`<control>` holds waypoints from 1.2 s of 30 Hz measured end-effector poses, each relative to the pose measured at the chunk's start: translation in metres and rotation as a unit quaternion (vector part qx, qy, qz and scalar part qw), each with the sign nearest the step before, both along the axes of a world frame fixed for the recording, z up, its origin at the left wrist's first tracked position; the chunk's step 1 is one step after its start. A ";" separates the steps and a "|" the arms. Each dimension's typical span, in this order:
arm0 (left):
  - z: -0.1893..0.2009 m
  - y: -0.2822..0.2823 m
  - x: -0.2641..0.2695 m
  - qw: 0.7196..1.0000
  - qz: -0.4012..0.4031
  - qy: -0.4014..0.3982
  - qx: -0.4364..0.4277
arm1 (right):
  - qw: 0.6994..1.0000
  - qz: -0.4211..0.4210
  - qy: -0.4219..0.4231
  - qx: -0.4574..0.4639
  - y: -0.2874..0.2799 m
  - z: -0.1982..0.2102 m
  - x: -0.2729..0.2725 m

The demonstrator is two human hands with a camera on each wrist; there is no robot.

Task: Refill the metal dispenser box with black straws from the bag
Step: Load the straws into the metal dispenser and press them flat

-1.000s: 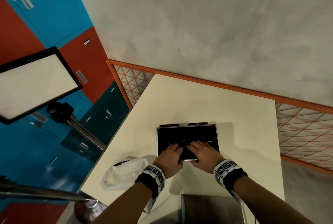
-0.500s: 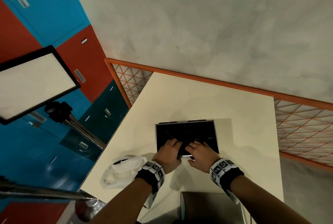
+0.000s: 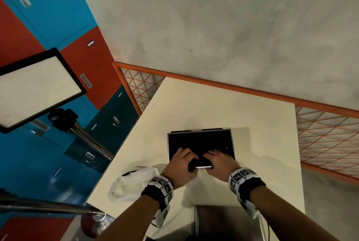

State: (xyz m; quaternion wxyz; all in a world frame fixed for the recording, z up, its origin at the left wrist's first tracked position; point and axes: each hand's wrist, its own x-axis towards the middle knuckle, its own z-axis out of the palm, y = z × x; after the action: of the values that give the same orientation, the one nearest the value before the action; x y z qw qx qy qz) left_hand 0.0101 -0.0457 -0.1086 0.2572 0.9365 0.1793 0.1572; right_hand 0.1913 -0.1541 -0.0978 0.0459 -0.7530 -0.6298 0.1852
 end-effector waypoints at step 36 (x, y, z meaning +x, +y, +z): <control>0.003 0.005 0.015 0.978 0.066 0.186 -0.072 | 0.997 0.029 -0.050 -0.049 -0.006 -0.001 -0.001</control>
State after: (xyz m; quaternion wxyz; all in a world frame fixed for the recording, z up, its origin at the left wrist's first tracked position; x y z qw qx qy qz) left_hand 0.0250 -0.0405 -0.1056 0.2749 0.9145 0.2964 -0.0166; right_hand 0.1908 -0.1599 -0.0990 -0.0278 -0.7442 -0.6429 0.1789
